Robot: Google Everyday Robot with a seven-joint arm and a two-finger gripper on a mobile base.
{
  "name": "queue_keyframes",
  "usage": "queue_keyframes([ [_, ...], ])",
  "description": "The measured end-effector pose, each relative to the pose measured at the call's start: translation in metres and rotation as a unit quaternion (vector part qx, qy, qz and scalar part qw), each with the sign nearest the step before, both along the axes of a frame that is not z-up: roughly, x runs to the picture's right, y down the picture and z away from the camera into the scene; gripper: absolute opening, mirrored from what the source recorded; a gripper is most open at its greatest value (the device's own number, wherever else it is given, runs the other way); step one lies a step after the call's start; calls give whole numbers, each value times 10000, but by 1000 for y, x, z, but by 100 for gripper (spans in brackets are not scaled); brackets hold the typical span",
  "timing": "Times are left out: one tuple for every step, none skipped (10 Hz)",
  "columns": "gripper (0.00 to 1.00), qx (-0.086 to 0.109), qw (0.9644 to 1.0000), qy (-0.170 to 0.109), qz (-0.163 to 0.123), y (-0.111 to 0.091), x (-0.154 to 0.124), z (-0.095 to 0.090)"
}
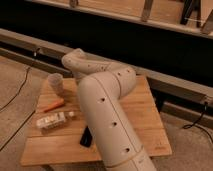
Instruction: Place the white sponge in the ceramic bowl
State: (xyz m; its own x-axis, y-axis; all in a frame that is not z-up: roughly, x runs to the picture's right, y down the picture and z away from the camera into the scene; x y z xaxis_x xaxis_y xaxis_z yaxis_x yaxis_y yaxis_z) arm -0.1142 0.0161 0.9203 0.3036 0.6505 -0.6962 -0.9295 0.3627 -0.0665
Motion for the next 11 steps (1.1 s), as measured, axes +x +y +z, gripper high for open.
queue_keyframes([
  [80,93,9999,-29,-64,-7,-2,-5],
  [80,185,9997,-76,-103,-14,-4,-11],
  [80,262,9995,-101,-128,-20,-5,-18],
  [80,401,9990,-134,-137,-30,-8,-29],
  [80,463,9988,-123,-105,-36,-8,-36],
  [80,525,9986,-90,-44,-42,-5,-43],
  [80,569,9984,-52,51,-47,-1,-51],
  [80,598,9981,-66,147,-51,2,-59],
  [80,618,9978,-96,215,-52,3,-64],
  [80,650,9972,-165,319,-55,3,-70],
  [80,653,9964,-261,473,-57,2,-76],
])
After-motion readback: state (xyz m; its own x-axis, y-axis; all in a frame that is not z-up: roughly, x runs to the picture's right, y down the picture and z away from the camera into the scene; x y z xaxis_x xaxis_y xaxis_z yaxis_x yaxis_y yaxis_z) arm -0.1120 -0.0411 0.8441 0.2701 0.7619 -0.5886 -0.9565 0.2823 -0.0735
